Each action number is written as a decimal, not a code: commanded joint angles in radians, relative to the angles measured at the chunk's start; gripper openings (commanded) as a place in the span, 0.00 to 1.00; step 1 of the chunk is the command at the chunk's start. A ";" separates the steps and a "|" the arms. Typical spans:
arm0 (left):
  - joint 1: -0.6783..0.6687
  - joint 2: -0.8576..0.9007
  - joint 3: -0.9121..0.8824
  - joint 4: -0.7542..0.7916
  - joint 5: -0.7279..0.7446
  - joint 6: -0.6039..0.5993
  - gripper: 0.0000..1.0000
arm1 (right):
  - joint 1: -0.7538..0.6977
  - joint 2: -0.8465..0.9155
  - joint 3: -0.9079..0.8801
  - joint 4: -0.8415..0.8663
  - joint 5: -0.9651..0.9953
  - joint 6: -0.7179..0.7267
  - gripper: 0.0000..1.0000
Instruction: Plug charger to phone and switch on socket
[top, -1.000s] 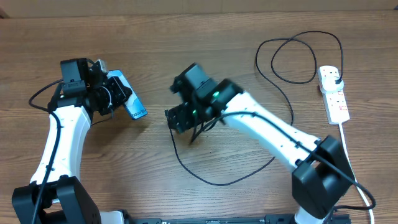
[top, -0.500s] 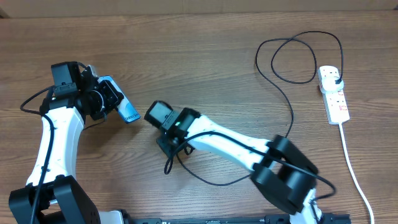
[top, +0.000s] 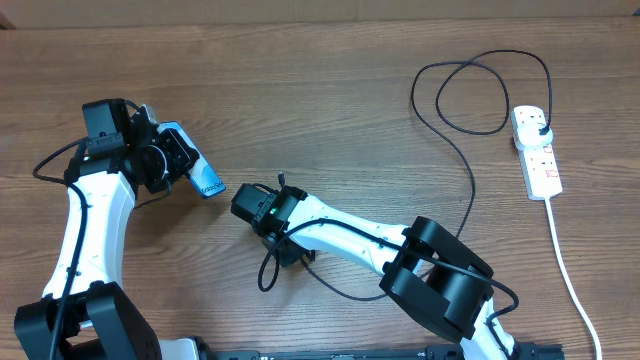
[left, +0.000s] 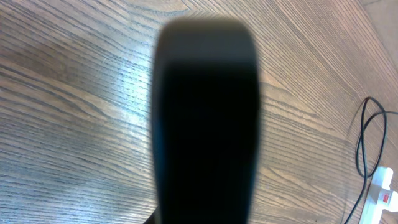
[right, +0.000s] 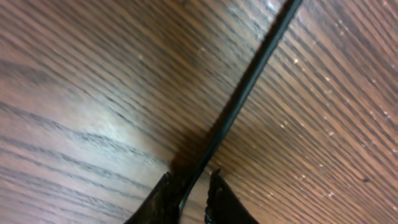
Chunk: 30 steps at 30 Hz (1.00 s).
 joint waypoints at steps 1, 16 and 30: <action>0.001 -0.023 0.011 0.005 0.008 -0.003 0.05 | -0.005 -0.006 -0.003 -0.025 0.029 0.004 0.08; 0.001 -0.023 0.011 0.003 0.009 -0.003 0.04 | -0.139 -0.006 -0.004 -0.517 0.138 -0.004 0.04; 0.001 -0.023 0.011 0.004 0.008 -0.004 0.05 | -0.373 -0.006 0.019 -0.153 -0.016 0.005 0.74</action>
